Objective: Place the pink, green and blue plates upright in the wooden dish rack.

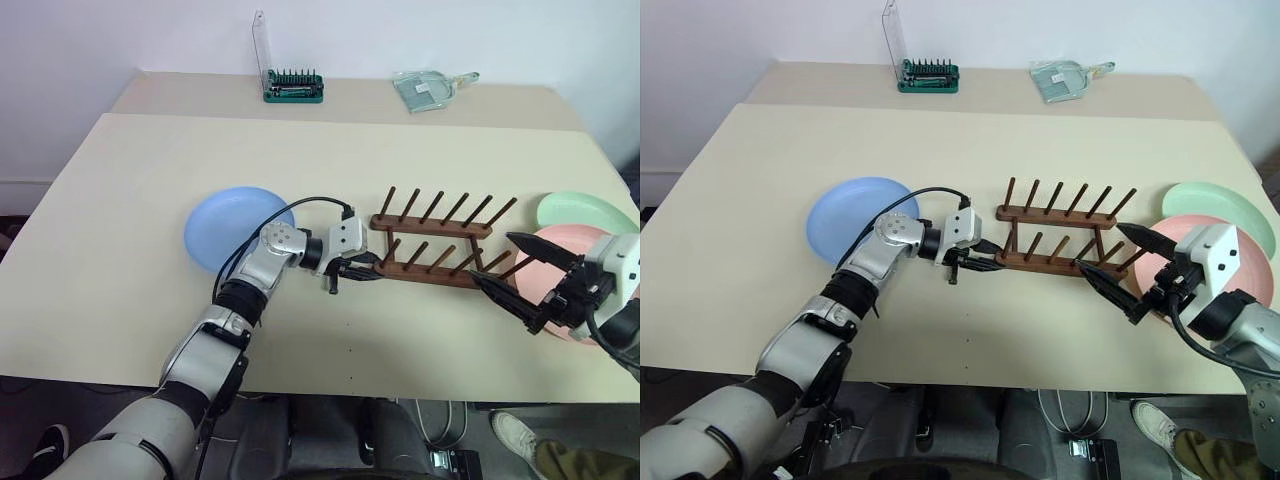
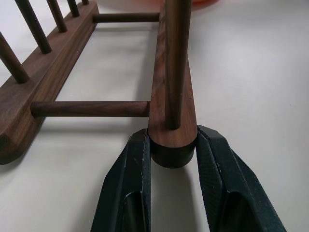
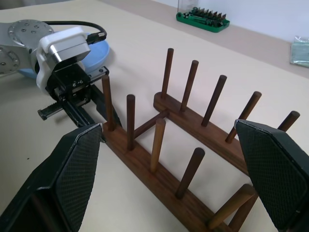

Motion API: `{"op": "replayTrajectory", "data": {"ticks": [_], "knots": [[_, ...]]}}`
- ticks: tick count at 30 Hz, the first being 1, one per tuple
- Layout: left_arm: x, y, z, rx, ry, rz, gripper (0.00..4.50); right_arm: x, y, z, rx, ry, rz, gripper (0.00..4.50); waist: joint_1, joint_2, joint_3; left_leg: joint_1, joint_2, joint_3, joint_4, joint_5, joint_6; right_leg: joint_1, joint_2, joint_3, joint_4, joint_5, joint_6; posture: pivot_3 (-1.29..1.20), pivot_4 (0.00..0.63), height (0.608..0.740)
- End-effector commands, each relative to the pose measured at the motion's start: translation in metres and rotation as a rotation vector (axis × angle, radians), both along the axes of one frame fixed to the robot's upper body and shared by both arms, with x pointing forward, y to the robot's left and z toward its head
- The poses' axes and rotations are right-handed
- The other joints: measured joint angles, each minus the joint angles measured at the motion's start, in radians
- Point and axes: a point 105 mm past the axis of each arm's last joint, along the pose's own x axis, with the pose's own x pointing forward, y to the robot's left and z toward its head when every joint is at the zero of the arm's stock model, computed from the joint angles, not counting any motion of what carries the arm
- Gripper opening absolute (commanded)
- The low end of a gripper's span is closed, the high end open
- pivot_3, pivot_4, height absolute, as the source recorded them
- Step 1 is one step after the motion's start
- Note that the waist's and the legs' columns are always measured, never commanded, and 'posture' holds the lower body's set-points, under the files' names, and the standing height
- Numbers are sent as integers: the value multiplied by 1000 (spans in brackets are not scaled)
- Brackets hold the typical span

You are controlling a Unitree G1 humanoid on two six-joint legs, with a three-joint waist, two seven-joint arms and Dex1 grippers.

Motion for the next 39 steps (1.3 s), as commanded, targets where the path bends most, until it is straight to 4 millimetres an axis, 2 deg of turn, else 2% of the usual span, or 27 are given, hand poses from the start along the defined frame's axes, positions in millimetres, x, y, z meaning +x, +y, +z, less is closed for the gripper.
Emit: {"op": "replayTrajectory", "data": {"ticks": [1,5,6,10,11,13,14,15,17,20,21,26,28,30,35,39], "knots": [[-1,-2,4,-12,40,5,2113,1,1,7,-15,-30,3,4500,0,0,0,0,0,0,0,0,0,0,0,0,0,0,0,0,150,724],[-2,-2,7,-21,53,7,4200,3,2,7,-16,-35,5,4500,0,0,0,0,0,0,0,0,0,0,0,0,0,0,0,0,150,724],[-1,-1,11,-35,52,11,4454,3,2,8,-15,-35,6,4500,0,0,0,0,0,0,0,0,0,0,0,0,0,0,0,0,150,724],[-1,14,44,-136,126,22,4454,2,1,13,47,-50,6,4500,-2,0,0,0,0,0,0,0,0,0,0,0,1,0,0,0,150,724],[-5,20,53,-155,149,0,4155,1,1,15,80,-52,11,4500,-5,0,0,0,0,0,0,0,0,0,0,0,1,0,0,0,150,724],[-14,31,72,-199,225,-17,3586,1,0,18,151,-54,19,3969,-8,0,0,1,0,0,0,0,0,0,0,0,4,0,0,0,150,724],[-17,37,77,-197,222,-16,3023,1,0,19,187,-52,24,3622,-8,0,0,2,0,-1,0,0,0,0,0,0,6,0,0,0,150,724],[-19,42,79,-190,213,-9,2621,1,1,20,214,-53,29,3208,-9,0,0,3,0,-1,0,0,0,0,0,1,6,0,0,0,150,724],[-23,49,83,-190,212,2,1528,1,3,19,242,-41,44,2164,-9,1,-1,5,0,-1,0,0,0,1,0,1,8,0,0,0,150,724],[-31,50,95,-258,260,-5,0,2,9,0,167,29,68,489,-5,1,-1,6,0,-1,0,0,0,2,0,1,8,0,0,0,150,724],[-35,47,96,-268,280,-15,0,2,9,-7,130,50,73,47,-3,1,-1,6,0,-1,0,0,0,2,0,2,8,0,0,0,150,724],[-59,20,76,-226,276,-54,0,1,1,-34,-58,144,106,47,-2,2,-1,6,0,1,0,0,0,2,0,3,8,-1,0,0,150,724],[-63,11,68,-210,253,-41,0,0,-3,-44,-121,177,118,47,-1,2,-1,7,0,1,0,0,0,2,0,3,8,-1,0,0,150,724],[-62,2,61,-203,215,-16,0,0,-8,-53,-185,193,122,47,-1,2,-1,7,0,1,0,0,0,2,0,3,8,-1,0,0,150,724],[-53,-3,22,-45,145,41,0,9,-21,-71,-330,204,85,47,-4,3,-2,7,0,1,0,0,0,2,0,4,8,-2,-3,0,150,724],[-42,-13,8,2,26,63,0,16,-27,-85,-414,193,68,47,-2,3,-2,7,0,1,0,0,0,2,0,4,8,-2,-3,0,150,724]]}}
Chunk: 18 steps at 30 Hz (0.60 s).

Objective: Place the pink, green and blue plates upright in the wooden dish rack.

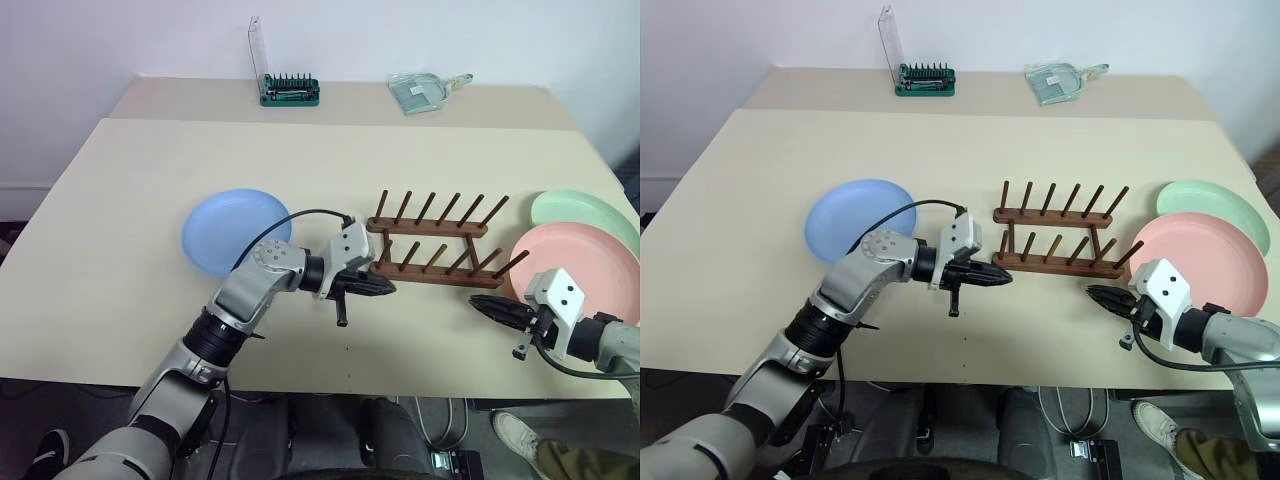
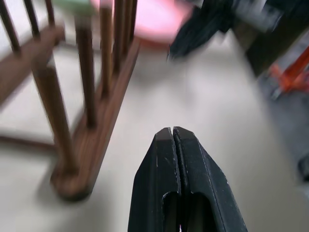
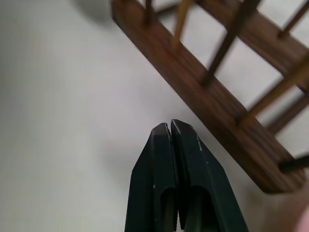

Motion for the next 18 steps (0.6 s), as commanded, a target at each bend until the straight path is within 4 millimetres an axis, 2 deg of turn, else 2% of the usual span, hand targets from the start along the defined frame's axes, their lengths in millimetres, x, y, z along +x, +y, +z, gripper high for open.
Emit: {"op": "replayTrajectory", "data": {"ticks": [1,3,9,12,18], "knots": [[6,-14,-1,28,-148,-13,0,7,-3,-3,-70,-45,7,47,2,0,0,0,0,0,0,0,0,0,0,0,0,0,0,0,150,724],[11,-23,-7,63,-260,-14,0,10,-4,-8,-84,-54,12,47,4,0,0,-1,0,0,0,0,0,0,0,0,-1,0,0,0,150,724],[21,-42,-13,86,-388,11,0,31,-19,-18,-227,-116,-35,47,0,0,0,-1,-1,1,0,0,0,0,-1,0,-2,0,0,0,150,724],[28,-44,-15,115,-448,27,0,41,-20,-20,-286,-160,-26,47,0,0,0,0,0,1,0,0,0,0,-1,0,-1,0,1,0,150,724],[51,-36,-14,139,-536,126,0,65,-9,-27,-286,-218,-35,47,-8,0,-1,1,0,1,1,0,0,2,0,0,-1,1,2,0,150,724]]}}
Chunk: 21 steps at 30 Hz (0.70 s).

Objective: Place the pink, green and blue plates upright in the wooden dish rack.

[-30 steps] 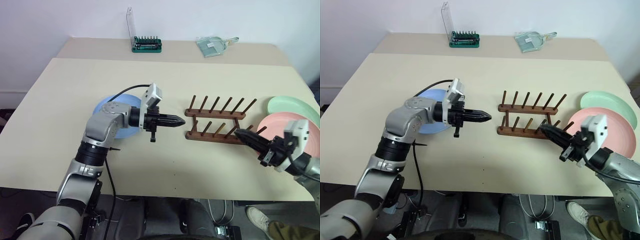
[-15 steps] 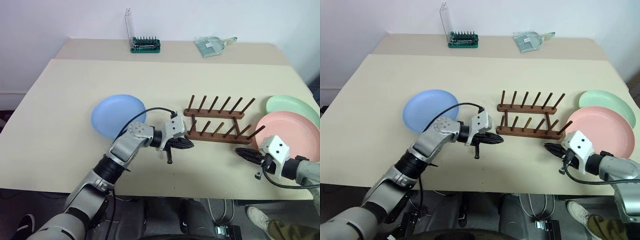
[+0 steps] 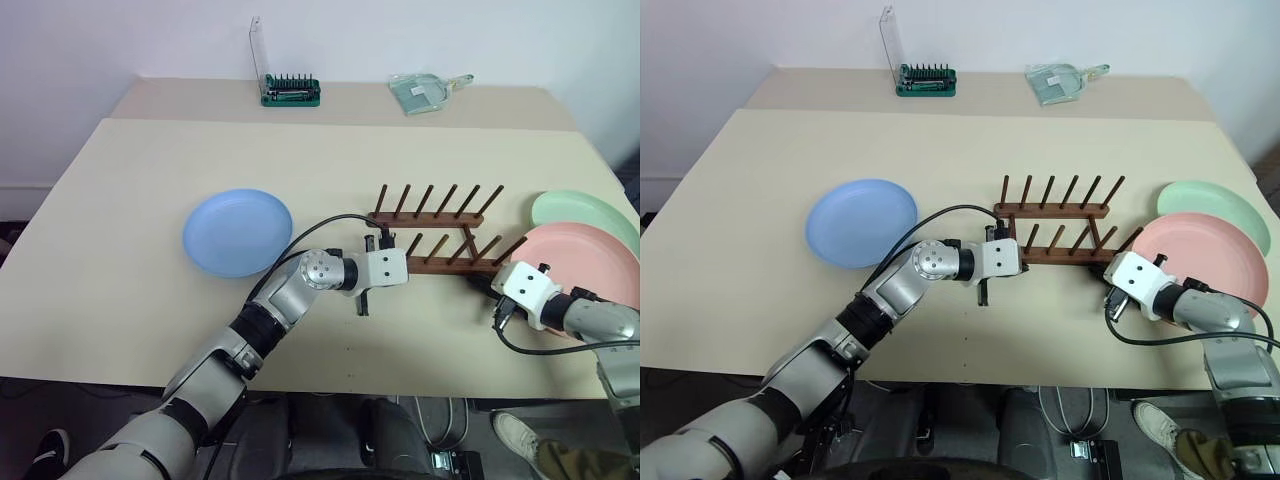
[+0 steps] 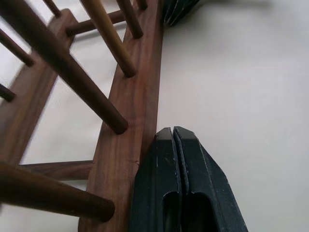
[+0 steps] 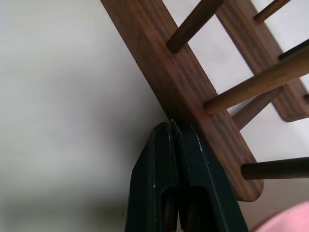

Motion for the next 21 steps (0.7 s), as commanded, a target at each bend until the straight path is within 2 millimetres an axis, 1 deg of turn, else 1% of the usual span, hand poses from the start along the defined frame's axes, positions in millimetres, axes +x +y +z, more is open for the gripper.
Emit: {"op": "replayTrajectory", "data": {"ticks": [1,4,9,13,17,21], "knots": [[16,6,6,-2,-72,63,0,11,8,-12,-3,-1,-6,47,-4,0,0,1,0,0,0,0,0,1,0,0,0,0,0,0,150,724],[28,8,14,-11,-117,87,0,24,20,-9,-7,-37,16,47,-16,0,0,1,0,0,0,1,-1,2,0,0,0,0,0,0,150,724],[41,11,17,23,-160,97,0,45,23,1,-21,-95,0,47,-22,0,0,1,0,0,0,1,-1,1,0,0,1,1,1,0,150,724],[49,14,20,8,-143,118,0,53,28,4,-27,-106,13,47,-22,0,0,1,0,0,0,1,-1,1,0,0,1,1,1,0,150,724],[54,18,19,35,-174,128,0,59,33,7,-10,-118,17,47,-22,0,0,1,0,0,0,1,-1,1,0,0,1,1,1,0,150,724],[62,22,22,38,-199,162,0,65,37,11,-6,-135,19,47,-24,0,0,1,0,0,0,1,-1,1,0,0,2,1,1,0,150,724]]}}
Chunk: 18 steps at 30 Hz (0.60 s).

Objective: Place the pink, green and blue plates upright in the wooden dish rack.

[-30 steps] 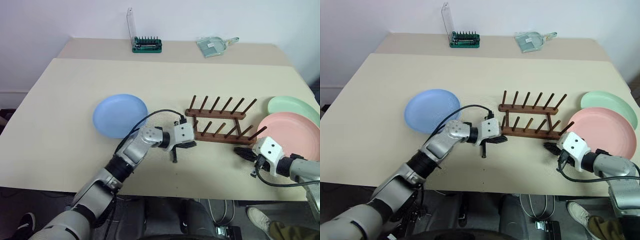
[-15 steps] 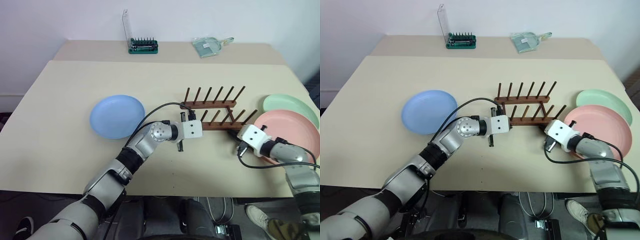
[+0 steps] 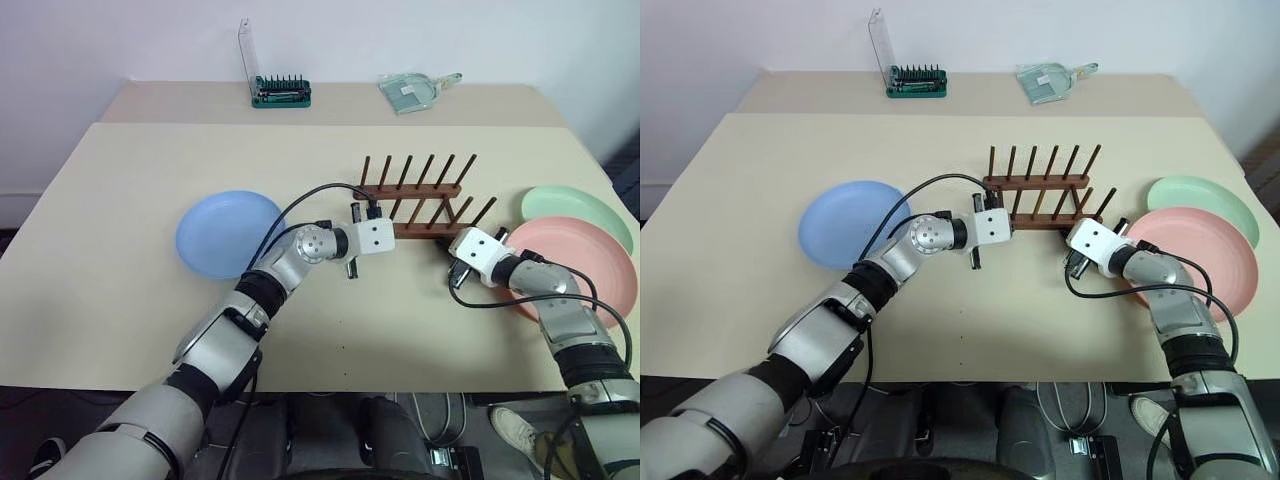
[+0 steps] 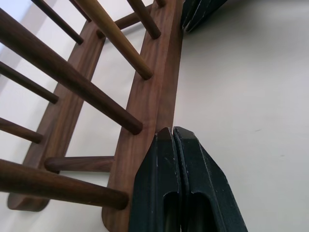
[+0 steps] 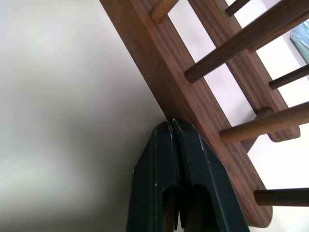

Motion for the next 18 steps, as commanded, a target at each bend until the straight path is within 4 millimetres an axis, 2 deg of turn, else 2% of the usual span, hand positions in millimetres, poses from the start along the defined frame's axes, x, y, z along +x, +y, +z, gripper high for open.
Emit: {"op": "replayTrajectory", "data": {"ticks": [1,8,18], "knots": [[11,9,5,16,-44,49,0,5,4,3,-4,-18,6,47,-1,0,0,0,0,0,0,0,0,0,0,0,0,0,0,0,150,724],[18,12,9,9,-56,77,0,12,4,9,0,-51,-16,47,-1,0,0,0,0,0,0,0,0,0,0,0,0,0,0,0,150,724],[15,9,8,4,-41,56,0,17,6,10,-12,-71,-18,47,-1,0,0,0,0,0,0,0,0,-1,0,0,0,0,0,0,150,724]]}}
